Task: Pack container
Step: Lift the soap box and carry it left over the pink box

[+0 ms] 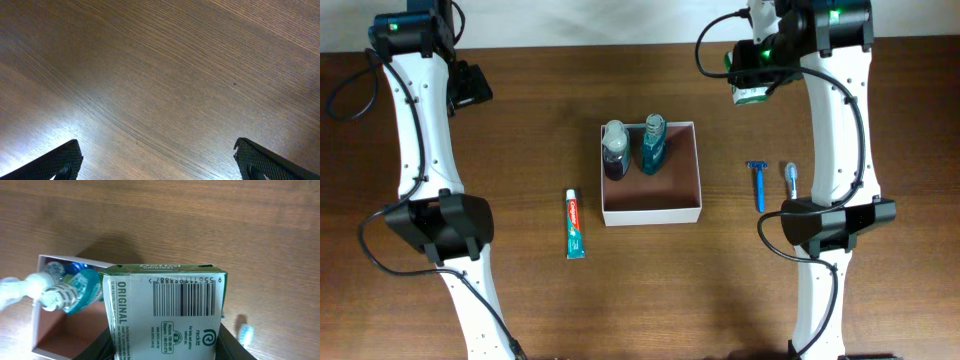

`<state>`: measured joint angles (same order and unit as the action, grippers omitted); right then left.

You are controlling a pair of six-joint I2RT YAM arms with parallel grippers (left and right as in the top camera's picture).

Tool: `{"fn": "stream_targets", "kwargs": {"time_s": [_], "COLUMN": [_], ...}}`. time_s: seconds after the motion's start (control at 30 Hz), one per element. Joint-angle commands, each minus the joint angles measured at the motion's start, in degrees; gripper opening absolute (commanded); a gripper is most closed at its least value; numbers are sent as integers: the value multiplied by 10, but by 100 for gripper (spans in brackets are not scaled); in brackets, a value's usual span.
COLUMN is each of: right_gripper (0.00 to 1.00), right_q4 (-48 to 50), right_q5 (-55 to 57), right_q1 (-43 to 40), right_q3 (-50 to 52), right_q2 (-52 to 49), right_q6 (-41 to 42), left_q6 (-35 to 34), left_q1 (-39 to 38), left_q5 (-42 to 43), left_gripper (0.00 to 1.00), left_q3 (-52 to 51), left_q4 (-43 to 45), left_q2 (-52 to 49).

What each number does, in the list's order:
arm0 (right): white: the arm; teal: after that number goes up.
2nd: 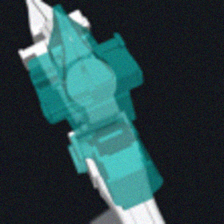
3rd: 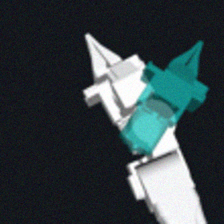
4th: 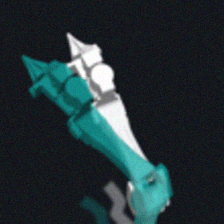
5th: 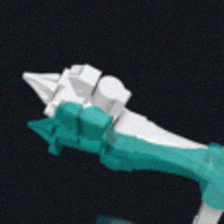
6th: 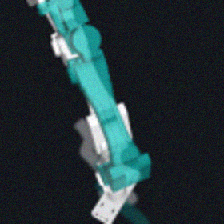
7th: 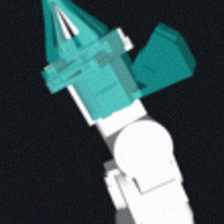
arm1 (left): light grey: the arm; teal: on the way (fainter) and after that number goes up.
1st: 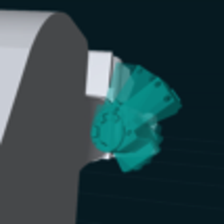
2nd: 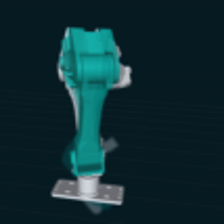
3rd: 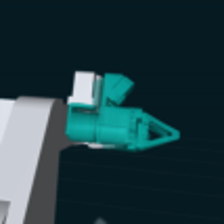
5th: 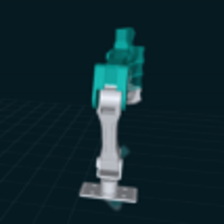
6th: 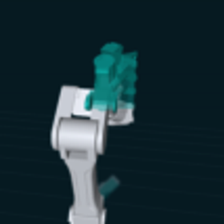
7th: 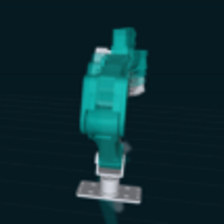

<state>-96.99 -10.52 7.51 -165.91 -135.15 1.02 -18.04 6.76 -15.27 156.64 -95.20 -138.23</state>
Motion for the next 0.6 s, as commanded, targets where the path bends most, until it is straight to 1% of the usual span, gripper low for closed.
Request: {"fn": "stream_targets", "kwargs": {"time_s": [0.0,0.2,0.3,0.43,0.57], "right_gripper": [38,39,39,39,39], "right_q4": [-3,-3,12,53,49], "right_q5": [-44,-40,-38,-39,-36], "right_q1": [7,19,19,19,19], "right_q3": [-11,-10,-10,-10,-10], "right_q2": [26,30,29,29,29], "right_q6": [12,12,13,40,57], "left_q6": [-8,-8,-8,-8,-8], "left_q1": [0,0,0,0,0], "left_q5": [-4,-4,-4,-4,-4], "left_gripper": [99,99,99,99,99], "left_q3": [-2,-2,-2,-2,-2], "left_q4": [-2,-2,-2,-2,-2], "left_q2": [3,3,3,3,3]}}
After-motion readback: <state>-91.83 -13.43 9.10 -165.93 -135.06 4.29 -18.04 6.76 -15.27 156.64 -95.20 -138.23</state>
